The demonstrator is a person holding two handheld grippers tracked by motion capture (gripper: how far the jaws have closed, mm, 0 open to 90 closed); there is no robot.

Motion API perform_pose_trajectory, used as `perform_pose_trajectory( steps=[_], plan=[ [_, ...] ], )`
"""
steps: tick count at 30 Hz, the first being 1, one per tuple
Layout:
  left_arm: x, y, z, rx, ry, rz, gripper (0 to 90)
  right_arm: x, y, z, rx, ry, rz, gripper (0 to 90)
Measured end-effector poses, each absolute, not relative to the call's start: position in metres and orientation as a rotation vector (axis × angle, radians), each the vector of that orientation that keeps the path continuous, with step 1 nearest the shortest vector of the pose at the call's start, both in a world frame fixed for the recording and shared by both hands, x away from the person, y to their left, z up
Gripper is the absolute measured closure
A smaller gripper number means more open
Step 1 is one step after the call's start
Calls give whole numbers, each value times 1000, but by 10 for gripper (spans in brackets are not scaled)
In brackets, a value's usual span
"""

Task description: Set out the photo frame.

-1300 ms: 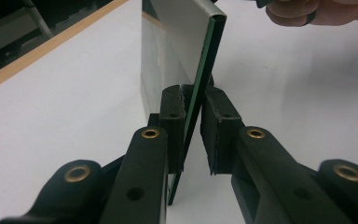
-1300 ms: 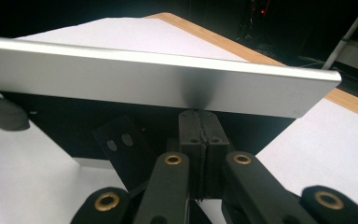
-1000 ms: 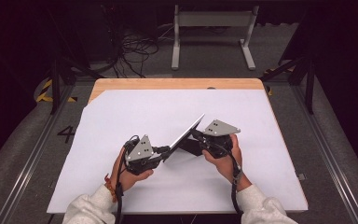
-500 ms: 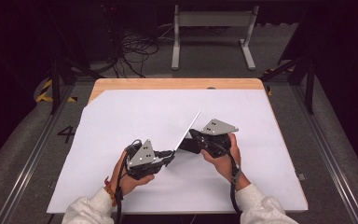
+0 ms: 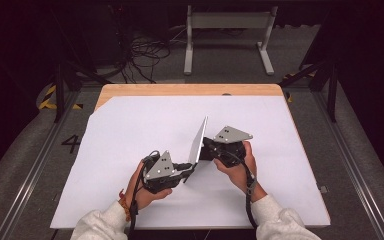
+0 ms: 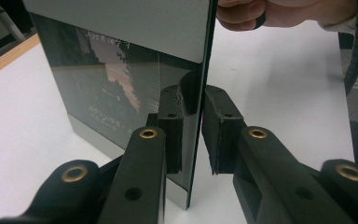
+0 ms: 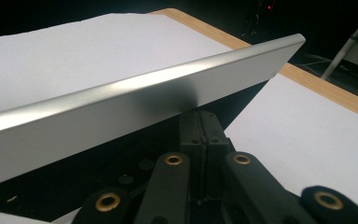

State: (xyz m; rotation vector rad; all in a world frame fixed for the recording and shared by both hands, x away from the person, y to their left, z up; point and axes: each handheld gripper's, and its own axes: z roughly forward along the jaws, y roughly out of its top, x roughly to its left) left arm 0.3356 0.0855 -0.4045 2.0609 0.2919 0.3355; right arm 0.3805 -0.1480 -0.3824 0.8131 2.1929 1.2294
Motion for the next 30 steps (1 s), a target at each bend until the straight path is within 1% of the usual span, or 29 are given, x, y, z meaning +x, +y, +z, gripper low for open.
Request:
perform_pose_trajectory(
  steps=[6,11,19,24,30],
  plan=[
    [336,83,-407,2067,296,338,768,378,-146,-382,797,2197,1229,900],
    [335,84,-411,2086,293,335,776,369,-152,-380,781,2206,1256,887],
    [338,86,-422,2133,297,329,779,344,-162,-387,747,2264,1295,875],
    [341,86,-424,2133,297,316,768,339,-164,-395,746,2288,1287,872],
    [341,85,-426,2126,305,309,762,328,-165,-395,719,2304,1302,837]
  ],
)
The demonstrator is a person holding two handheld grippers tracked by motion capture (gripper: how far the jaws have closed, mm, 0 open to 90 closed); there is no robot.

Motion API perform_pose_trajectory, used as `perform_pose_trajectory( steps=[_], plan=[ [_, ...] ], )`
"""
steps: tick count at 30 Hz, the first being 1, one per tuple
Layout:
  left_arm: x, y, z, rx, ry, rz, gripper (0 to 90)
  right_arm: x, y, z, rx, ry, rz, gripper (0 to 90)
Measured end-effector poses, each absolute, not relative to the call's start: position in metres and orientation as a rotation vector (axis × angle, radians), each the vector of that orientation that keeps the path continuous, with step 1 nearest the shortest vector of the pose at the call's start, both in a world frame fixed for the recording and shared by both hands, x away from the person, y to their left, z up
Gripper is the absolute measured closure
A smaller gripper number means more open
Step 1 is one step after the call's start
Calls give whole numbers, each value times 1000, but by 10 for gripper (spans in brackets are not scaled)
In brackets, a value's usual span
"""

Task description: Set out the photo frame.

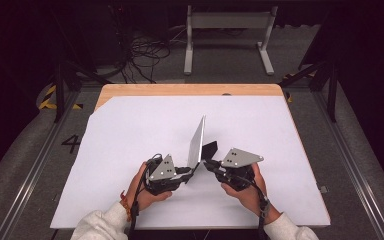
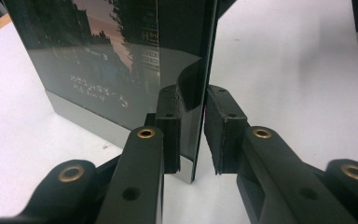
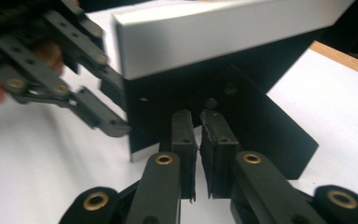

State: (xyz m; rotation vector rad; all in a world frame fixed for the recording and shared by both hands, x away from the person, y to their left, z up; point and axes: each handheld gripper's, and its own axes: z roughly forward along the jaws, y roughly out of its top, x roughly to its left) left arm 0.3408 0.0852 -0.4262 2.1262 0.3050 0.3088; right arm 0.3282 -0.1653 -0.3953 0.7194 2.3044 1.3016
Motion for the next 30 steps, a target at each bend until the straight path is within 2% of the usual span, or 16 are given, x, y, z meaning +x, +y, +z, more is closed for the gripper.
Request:
perform_pose_trajectory(
  steps=[7,11,15,17,30],
  plan=[
    [341,81,-429,2122,296,299,746,315,-159,-391,687,2304,1335,761],
    [342,82,-431,2114,312,288,741,317,-156,-393,717,2295,1329,701],
    [343,83,-434,2105,327,273,735,319,-155,-394,752,2283,1328,693],
    [343,83,-434,2102,328,275,735,321,-154,-396,803,2267,1333,660],
    [348,87,-446,2158,311,232,755,315,-153,-399,779,2268,1328,639]
  ],
)
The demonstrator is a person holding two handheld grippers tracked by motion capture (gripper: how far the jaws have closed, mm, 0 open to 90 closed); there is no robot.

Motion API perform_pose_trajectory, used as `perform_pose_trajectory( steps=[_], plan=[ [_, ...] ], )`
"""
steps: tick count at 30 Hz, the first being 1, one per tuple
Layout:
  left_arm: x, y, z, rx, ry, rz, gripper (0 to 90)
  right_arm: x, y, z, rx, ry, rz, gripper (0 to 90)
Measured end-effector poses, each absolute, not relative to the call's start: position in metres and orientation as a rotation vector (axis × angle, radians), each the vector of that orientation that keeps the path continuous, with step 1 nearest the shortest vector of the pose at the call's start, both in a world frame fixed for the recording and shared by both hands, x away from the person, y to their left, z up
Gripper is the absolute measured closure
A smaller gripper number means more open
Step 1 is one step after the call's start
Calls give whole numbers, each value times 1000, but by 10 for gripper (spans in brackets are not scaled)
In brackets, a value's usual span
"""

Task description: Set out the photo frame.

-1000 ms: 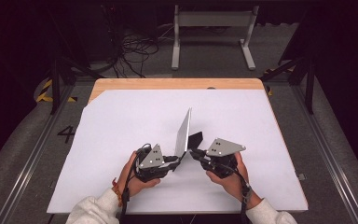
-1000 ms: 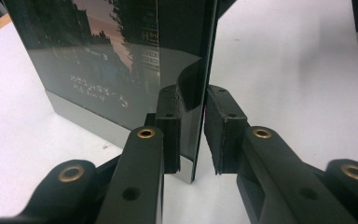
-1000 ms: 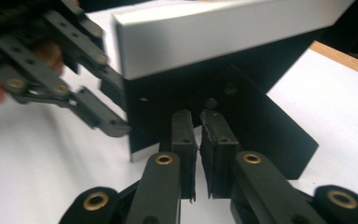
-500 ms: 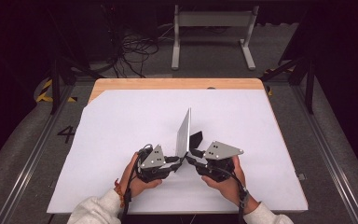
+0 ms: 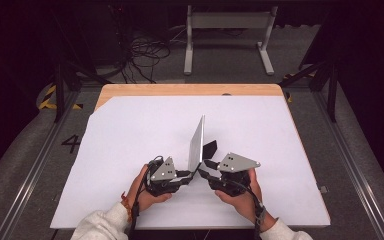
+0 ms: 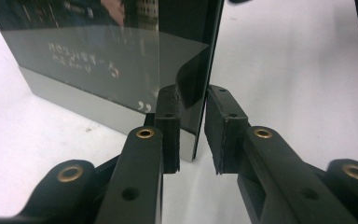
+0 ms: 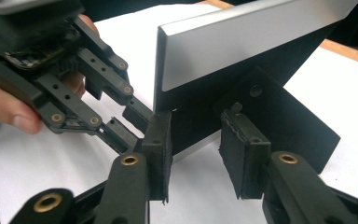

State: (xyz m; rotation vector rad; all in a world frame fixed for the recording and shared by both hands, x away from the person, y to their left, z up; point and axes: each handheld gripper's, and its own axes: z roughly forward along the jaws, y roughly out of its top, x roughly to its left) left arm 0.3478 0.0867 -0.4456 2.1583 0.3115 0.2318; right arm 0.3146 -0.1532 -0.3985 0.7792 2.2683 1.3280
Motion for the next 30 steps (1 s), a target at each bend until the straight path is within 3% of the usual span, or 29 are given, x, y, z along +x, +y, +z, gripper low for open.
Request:
perform_pose_trajectory(
  steps=[15,30],
  plan=[
    [351,87,-455,2211,300,216,757,305,-139,-396,720,2255,1333,592],
    [352,67,-462,2220,283,197,767,319,-148,-404,821,2221,1321,613]
  ],
)
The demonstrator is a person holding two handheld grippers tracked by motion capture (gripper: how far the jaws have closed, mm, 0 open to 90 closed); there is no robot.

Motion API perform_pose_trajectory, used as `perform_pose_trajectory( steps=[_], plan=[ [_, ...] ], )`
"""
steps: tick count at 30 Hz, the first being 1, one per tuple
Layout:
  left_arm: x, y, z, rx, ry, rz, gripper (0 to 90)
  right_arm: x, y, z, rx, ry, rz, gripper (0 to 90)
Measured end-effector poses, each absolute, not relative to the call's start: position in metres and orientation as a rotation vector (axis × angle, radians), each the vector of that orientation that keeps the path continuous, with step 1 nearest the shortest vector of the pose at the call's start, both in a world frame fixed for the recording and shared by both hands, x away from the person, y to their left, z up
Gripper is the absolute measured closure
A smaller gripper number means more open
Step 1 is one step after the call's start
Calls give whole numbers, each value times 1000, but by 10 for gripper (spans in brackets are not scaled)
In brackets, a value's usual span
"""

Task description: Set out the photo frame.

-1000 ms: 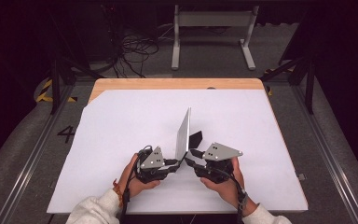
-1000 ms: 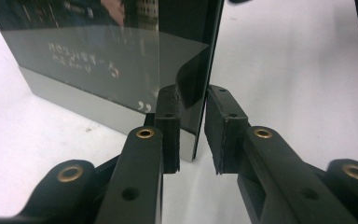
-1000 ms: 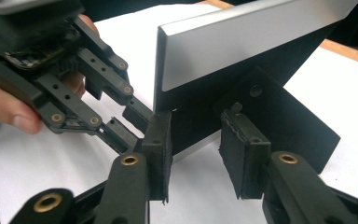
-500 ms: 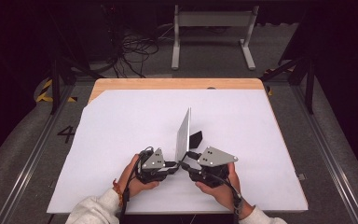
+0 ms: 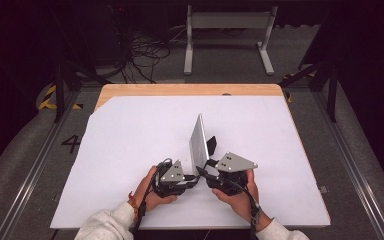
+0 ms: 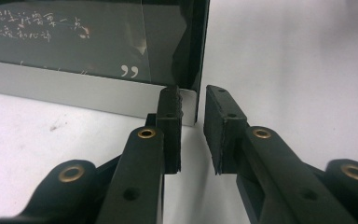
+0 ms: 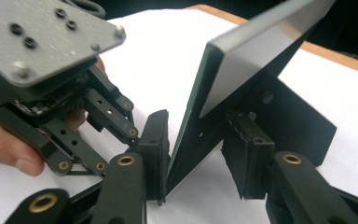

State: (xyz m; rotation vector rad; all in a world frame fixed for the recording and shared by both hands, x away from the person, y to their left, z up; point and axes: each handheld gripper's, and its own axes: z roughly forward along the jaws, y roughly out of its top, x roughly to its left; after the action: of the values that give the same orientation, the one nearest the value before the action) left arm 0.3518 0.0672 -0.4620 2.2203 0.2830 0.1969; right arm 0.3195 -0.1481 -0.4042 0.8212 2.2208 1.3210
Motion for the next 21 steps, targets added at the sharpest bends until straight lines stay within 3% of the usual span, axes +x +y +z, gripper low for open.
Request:
perform_pose_trajectory(
  steps=[17,21],
  plan=[
    [352,57,-463,2208,288,212,761,332,-152,-414,916,2195,1342,612],
    [351,54,-464,2206,282,223,759,331,-149,-416,924,2167,1335,573]
  ],
)
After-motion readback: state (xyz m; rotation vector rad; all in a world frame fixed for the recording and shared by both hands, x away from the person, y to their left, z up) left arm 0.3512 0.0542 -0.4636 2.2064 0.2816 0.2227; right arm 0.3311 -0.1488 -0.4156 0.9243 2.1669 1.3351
